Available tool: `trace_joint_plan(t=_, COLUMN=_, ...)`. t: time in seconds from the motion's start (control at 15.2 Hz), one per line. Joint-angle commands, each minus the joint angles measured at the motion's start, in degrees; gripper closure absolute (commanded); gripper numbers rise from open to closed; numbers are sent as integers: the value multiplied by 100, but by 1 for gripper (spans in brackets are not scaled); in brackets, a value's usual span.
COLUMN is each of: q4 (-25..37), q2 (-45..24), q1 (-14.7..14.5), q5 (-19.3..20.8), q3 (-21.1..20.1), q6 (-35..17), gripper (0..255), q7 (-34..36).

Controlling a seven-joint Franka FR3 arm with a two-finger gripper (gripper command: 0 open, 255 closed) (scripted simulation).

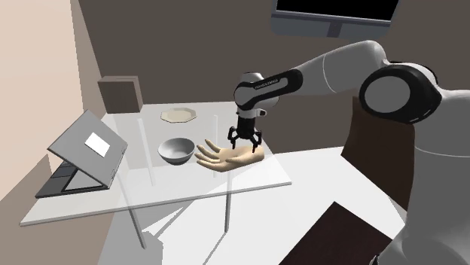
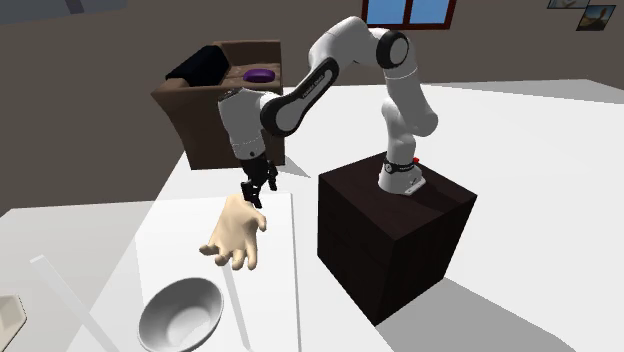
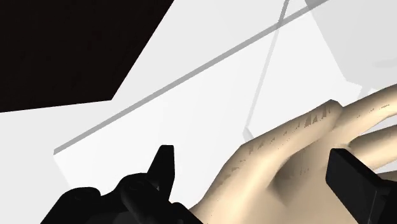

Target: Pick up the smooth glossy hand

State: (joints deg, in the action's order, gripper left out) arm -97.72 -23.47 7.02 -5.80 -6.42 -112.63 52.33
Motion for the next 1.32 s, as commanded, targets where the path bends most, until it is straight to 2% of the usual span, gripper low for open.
trace_joint_plan(t=0.0, q4=377, q2=-440, q1=10, q5=-60, q3=58, q6=17, gripper=0, q7=234)
trace_joint_plan(t=0.2, q4=802, q2=-920, q1=35, q5=-136, q3=124, q6=49, gripper=0, q7=454)
trace_joint_plan(t=0.79, q4=671, q2=-1217, q1=24, q5=-138, q3=129, q6=-376, gripper=0, q7=399)
trace_joint_plan(t=0.86, q4=672, q2=-1217, q1=21, q5=-138, q3=128, q6=-374, gripper=255, q7=403)
trace_joint_plan(t=1.25, q4=672, q2=-1216, q1=22, q5=-138, q3=128, q6=-374, gripper=255, q7=403)
